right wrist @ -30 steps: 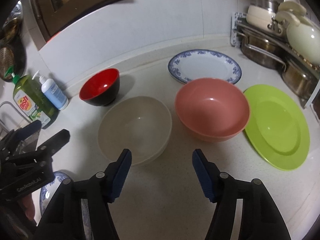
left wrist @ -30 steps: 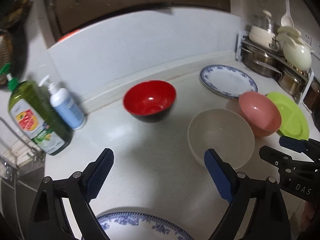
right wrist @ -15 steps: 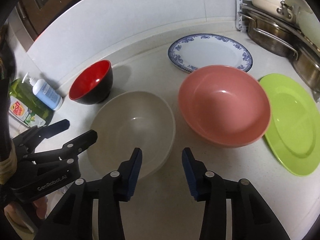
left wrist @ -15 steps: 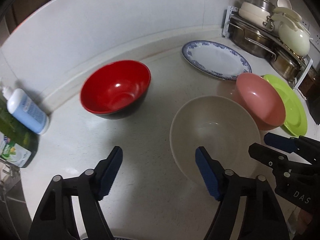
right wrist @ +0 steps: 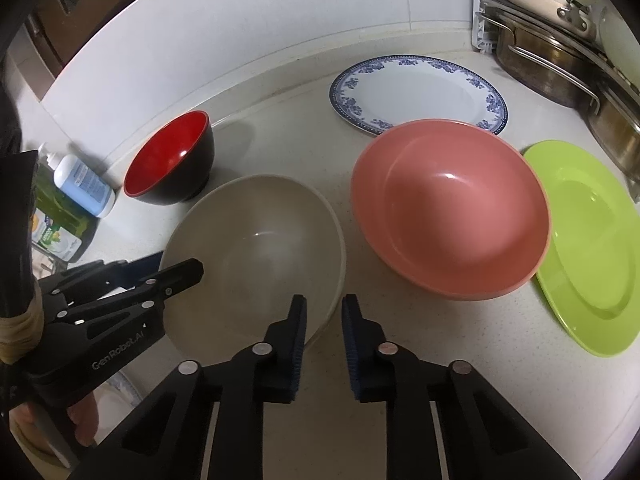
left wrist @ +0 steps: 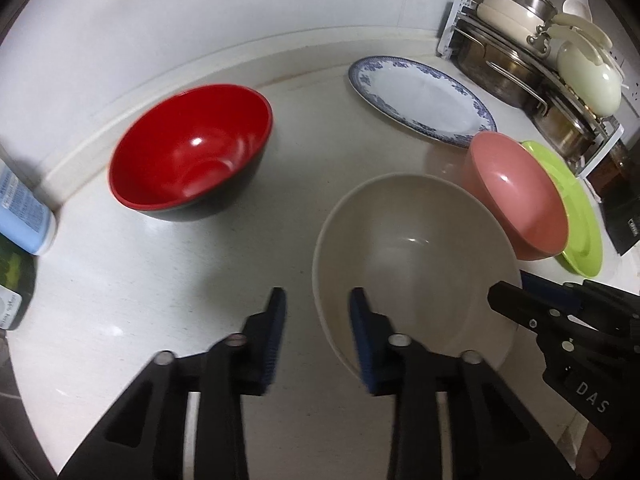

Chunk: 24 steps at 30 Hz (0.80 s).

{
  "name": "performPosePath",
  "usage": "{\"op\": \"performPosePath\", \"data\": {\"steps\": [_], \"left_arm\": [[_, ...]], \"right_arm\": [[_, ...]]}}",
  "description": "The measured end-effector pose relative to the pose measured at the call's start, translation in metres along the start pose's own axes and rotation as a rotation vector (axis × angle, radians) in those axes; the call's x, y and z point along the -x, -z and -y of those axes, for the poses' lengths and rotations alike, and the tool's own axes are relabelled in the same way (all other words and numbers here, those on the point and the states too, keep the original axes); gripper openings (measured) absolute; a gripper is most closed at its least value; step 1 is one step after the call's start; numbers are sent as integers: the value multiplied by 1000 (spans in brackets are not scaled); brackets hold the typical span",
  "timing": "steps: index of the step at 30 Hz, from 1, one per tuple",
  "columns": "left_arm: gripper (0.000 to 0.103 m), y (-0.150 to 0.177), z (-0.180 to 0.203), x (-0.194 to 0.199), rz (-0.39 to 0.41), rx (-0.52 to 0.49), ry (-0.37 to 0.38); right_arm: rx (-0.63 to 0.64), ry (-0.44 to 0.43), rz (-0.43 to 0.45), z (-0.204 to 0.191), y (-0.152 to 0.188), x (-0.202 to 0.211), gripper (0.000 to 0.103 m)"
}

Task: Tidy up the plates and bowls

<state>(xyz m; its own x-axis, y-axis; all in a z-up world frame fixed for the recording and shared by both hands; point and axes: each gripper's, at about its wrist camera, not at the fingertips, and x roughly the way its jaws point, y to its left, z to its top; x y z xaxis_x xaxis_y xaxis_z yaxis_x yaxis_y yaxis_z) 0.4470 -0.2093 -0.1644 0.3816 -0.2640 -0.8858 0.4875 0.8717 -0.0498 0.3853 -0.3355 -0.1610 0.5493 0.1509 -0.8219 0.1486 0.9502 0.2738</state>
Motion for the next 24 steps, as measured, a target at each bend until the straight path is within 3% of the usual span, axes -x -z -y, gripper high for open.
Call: {"op": "performPosePath", "data": {"steps": [4, 24], "left_arm": [[15, 1, 1, -4, -19, 14, 35], [15, 3, 3, -2, -16, 13, 16]], "right_arm": [[3, 6, 8, -2, -1, 1, 16], [-4, 5, 6, 0, -2, 1, 15]]}}
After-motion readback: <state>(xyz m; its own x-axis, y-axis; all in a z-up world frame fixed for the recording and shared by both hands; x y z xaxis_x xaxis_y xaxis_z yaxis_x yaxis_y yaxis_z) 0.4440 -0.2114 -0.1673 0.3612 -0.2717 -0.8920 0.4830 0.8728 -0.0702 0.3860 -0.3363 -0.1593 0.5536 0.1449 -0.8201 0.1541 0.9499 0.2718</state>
